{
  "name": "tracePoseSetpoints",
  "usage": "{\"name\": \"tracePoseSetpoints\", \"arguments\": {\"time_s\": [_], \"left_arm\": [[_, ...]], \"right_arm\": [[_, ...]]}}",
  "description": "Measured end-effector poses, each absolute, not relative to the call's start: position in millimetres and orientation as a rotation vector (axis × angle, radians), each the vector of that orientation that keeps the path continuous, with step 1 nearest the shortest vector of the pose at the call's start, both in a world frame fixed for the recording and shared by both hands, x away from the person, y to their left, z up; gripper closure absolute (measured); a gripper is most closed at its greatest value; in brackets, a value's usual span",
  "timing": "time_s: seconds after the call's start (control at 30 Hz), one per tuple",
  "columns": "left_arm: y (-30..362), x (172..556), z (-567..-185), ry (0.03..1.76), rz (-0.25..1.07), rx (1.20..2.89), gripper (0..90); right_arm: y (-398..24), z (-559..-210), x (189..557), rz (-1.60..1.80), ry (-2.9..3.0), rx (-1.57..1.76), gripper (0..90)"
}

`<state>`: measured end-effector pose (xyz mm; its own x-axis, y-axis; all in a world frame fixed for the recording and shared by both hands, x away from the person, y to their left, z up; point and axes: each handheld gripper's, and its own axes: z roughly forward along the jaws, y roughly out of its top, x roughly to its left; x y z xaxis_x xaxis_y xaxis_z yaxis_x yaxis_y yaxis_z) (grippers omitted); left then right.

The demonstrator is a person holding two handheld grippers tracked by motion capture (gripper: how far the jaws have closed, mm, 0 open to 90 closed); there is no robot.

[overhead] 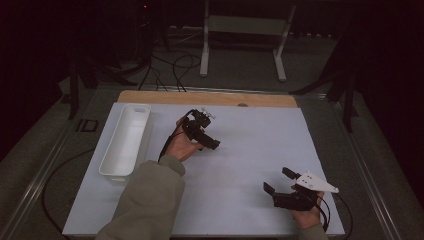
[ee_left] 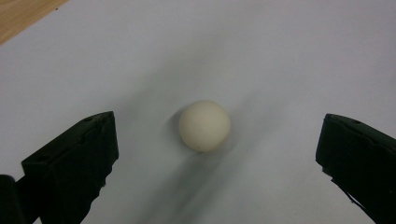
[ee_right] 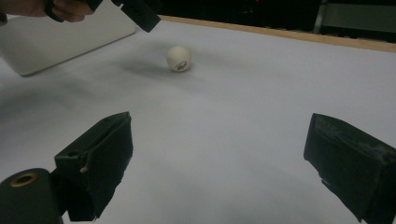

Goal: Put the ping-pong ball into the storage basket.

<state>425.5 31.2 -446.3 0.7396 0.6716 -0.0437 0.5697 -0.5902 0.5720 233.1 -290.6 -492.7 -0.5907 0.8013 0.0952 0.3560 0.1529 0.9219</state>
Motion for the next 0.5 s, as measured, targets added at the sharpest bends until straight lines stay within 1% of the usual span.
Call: {"name": "tracePoseSetpoints", "arguments": {"time_s": [0.5], "left_arm": [[28.8, 435.9, -455.1, 0.965, 0.226, 2.383, 0.0]], "right_arm": [[-290.6, -493.0, 233.5, 1.43, 2.02, 1.106, 7.3]]}}
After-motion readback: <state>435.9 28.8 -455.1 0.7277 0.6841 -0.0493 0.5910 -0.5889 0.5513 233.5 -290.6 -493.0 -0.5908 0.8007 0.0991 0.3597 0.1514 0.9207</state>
